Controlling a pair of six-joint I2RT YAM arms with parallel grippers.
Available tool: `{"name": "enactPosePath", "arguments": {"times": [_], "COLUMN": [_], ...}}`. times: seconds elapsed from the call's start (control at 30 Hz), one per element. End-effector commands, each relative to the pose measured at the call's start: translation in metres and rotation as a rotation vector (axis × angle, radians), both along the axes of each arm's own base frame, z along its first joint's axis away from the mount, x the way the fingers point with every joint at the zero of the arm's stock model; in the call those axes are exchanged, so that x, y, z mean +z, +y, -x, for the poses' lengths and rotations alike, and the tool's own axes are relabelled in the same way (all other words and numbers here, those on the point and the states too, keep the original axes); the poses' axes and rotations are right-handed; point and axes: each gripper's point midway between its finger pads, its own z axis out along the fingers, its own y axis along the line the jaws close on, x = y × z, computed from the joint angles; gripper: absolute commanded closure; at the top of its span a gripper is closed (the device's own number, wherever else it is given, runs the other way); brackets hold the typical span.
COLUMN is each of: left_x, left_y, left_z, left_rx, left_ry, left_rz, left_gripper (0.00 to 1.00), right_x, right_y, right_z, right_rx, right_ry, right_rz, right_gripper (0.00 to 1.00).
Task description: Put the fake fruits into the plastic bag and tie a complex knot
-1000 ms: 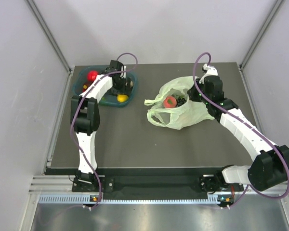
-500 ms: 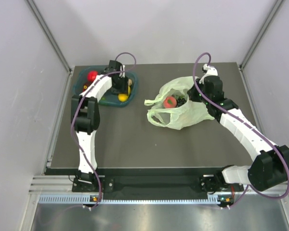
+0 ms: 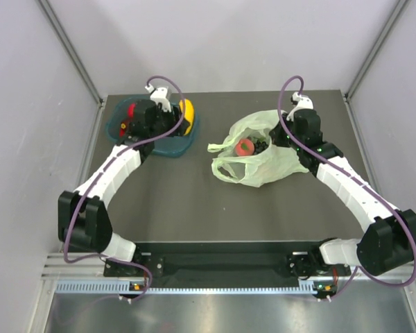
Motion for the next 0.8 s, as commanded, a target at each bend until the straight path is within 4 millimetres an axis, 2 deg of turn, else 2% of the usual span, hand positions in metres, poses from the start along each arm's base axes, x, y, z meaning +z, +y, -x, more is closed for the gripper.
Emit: {"name": "enactPosePath", "arguments": {"times": [0.0,0.03,0.1,0.13,0.2,0.27,0.37,0.47,0.53,0.57,0.63,0.67,0.77], "left_x": [0.04,0.043,0.053,0.058,0.065,0.063,0.05,0.026,0.017,0.003,-0.008,-0.021,-0.034], "left_y": [-0.042,-0.063,-0.086,-0.112,-0.134,-0.155,-0.178,-0.201,-0.211,-0.218,-0.223,-0.227,-0.238], "left_z": [0.02,0.032,0.049,0.066,0.076,0.089,0.092,0.087,0.082,0.075,0.066,0.065,0.068], "left_rx": [-0.136,-0.189,-0.262,-0.331,-0.407,-0.48,-0.533,-0.552,-0.539,-0.535,-0.515,-0.529,-0.558], "left_ry": [-0.144,-0.154,-0.199,-0.217,-0.254,-0.25,-0.217,-0.178,-0.157,-0.115,-0.081,-0.042,-0.02], "left_rz": [0.085,0.085,0.065,0.059,0.032,0.025,0.024,0.018,0.014,0.003,-0.013,-0.032,-0.046], "left_gripper": [0.54,0.54,0.55,0.55,0.55,0.55,0.55,0.55,0.57,0.57,0.6,0.61,0.61], "right_x": [0.024,0.025,0.026,0.027,0.029,0.03,0.033,0.034,0.035,0.036,0.035,0.036,0.037], "right_y": [-0.001,-0.001,0.0,0.002,0.001,0.001,0.002,0.002,0.002,0.002,0.002,0.003,0.001], "right_z": [-0.007,-0.007,-0.007,-0.007,-0.007,-0.005,-0.003,-0.002,-0.002,-0.002,-0.001,-0.001,0.0], "right_rx": [0.001,0.0,0.003,0.01,0.01,0.012,0.02,0.021,0.02,0.022,0.025,0.028,0.025], "right_ry": [-0.065,-0.067,-0.068,-0.067,-0.07,-0.069,-0.072,-0.071,-0.073,-0.076,-0.072,-0.074,-0.076], "right_rz": [-0.018,-0.021,-0.023,-0.025,-0.027,-0.03,-0.031,-0.029,-0.032,-0.033,-0.033,-0.033,-0.026], "right_gripper": [1.0,1.0,1.0,1.0,1.0,1.0,1.0,1.0,1.0,1.0,1.0,1.0,1.0]}}
